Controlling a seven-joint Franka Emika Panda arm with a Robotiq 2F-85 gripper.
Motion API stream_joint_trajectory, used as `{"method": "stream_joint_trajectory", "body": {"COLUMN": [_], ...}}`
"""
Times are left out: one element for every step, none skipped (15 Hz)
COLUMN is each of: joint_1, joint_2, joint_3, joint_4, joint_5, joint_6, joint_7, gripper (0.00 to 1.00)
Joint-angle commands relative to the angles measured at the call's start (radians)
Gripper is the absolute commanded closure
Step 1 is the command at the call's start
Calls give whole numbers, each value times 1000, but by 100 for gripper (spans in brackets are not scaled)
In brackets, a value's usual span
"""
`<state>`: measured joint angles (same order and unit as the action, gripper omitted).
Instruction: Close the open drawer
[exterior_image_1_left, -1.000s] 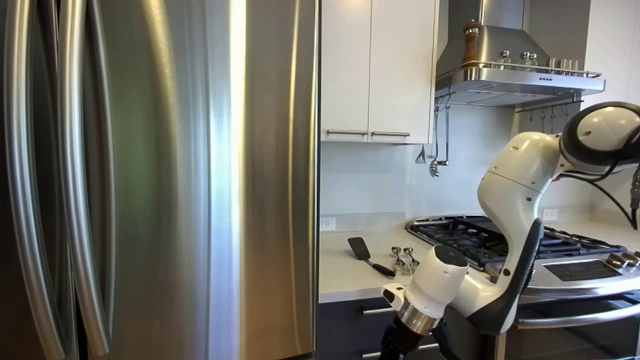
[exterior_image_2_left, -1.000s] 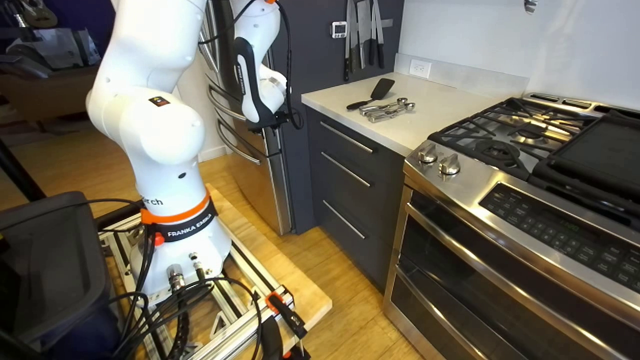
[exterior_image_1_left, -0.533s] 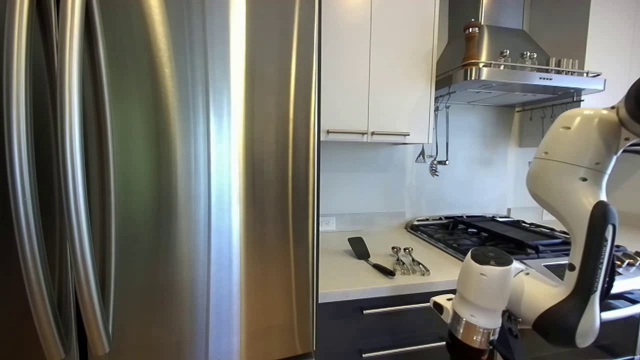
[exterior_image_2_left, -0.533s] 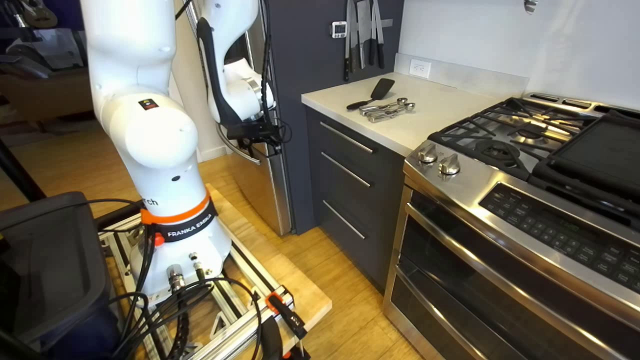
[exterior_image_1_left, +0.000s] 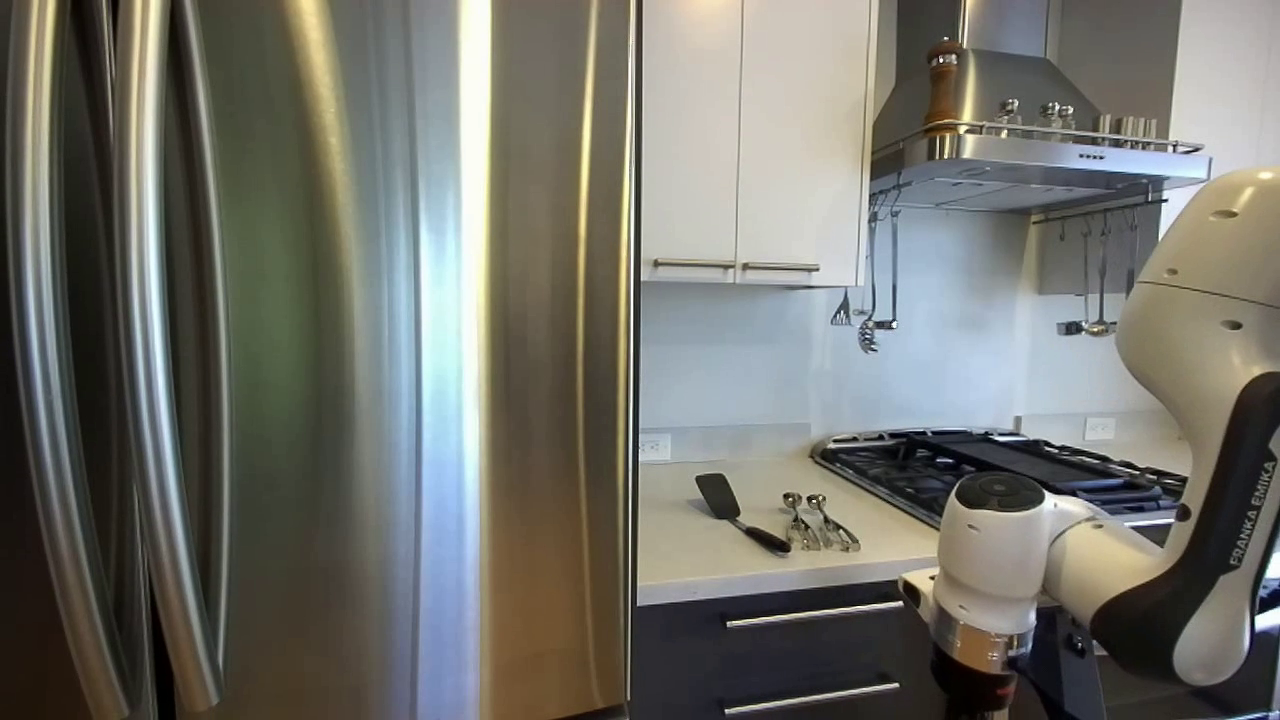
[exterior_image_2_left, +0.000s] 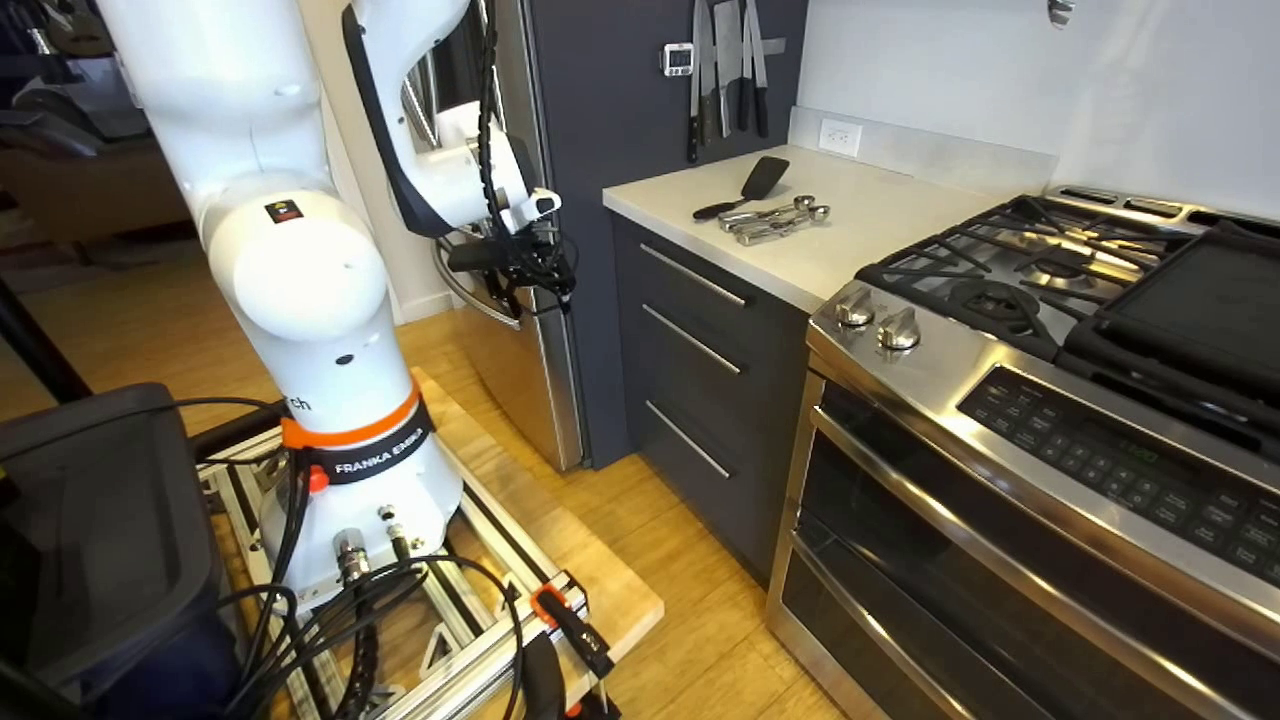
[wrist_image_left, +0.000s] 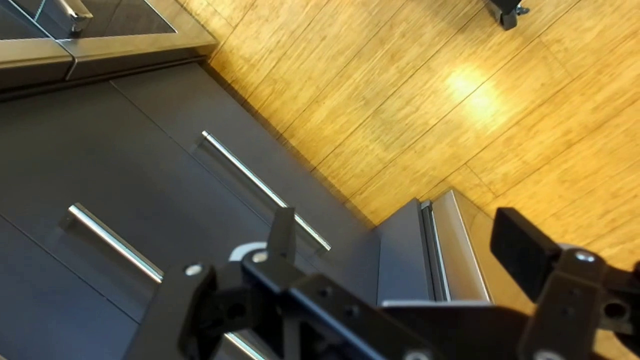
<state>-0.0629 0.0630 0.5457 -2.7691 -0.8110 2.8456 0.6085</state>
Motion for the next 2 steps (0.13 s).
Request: {"method": "stream_joint_trajectory", "body": {"joint_1": [0,0], "joint_2": [4,7], "joint_3": [0,0], "joint_4": [0,0], "joint_5": [0,0], "joint_6": [0,0], "joint_7": [0,0], "gripper": [0,0]}}
